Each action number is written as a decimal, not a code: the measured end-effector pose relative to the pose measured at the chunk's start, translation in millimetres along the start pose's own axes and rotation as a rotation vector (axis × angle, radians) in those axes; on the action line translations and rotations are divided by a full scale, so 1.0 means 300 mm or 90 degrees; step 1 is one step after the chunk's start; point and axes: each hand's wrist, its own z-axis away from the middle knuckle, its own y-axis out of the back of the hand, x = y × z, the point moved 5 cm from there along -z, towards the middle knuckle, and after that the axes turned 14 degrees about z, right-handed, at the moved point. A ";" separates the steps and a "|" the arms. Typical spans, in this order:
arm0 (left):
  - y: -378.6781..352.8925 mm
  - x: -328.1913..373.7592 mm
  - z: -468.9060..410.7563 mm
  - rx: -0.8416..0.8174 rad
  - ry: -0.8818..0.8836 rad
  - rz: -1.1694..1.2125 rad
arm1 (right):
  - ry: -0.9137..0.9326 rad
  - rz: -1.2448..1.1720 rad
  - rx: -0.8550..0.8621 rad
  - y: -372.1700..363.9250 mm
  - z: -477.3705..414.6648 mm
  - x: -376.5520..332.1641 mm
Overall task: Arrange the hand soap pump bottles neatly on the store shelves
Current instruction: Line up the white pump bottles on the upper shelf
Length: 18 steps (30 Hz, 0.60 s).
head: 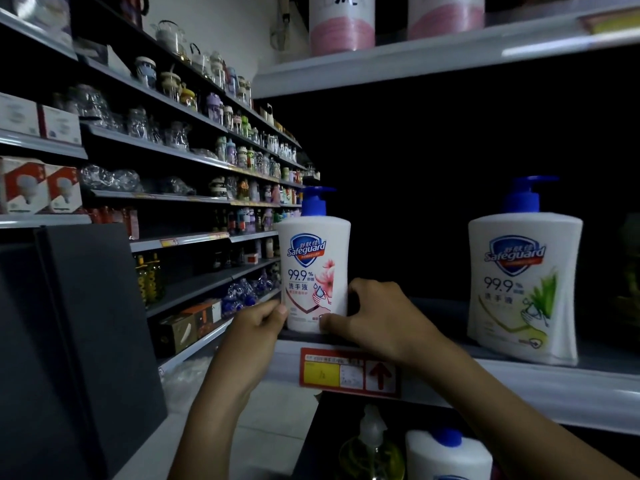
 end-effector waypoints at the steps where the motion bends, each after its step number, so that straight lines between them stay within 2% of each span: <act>1: -0.012 0.003 -0.003 0.003 -0.001 0.001 | -0.008 0.001 0.000 -0.001 0.000 0.003; 5: -0.033 0.009 -0.006 0.024 -0.006 0.037 | -0.041 0.059 0.002 0.041 0.018 -0.005; 7: -0.036 0.008 -0.010 0.063 -0.012 0.021 | -0.021 0.110 0.058 0.098 0.057 -0.031; 9: -0.029 0.042 -0.001 0.169 -0.072 -0.111 | 0.016 0.100 0.227 0.192 0.152 -0.052; 11: -0.052 0.127 0.058 0.269 -0.214 -0.156 | 0.010 0.028 0.443 0.298 0.289 -0.020; 13: -0.132 0.210 0.130 0.234 -0.317 -0.119 | -0.058 0.006 0.578 0.364 0.403 0.093; 14: -0.189 0.232 0.149 0.170 -0.338 -0.117 | -0.113 0.000 0.571 0.381 0.430 0.162; 15: -0.252 0.243 0.163 0.097 -0.336 -0.129 | -0.170 -0.005 0.518 0.385 0.433 0.231; 16: -0.312 0.243 0.176 0.031 -0.330 -0.154 | -0.217 -0.011 0.439 0.380 0.420 0.290; 18: -0.400 0.226 0.184 -0.036 -0.328 -0.217 | -0.267 -0.068 0.285 0.359 0.383 0.358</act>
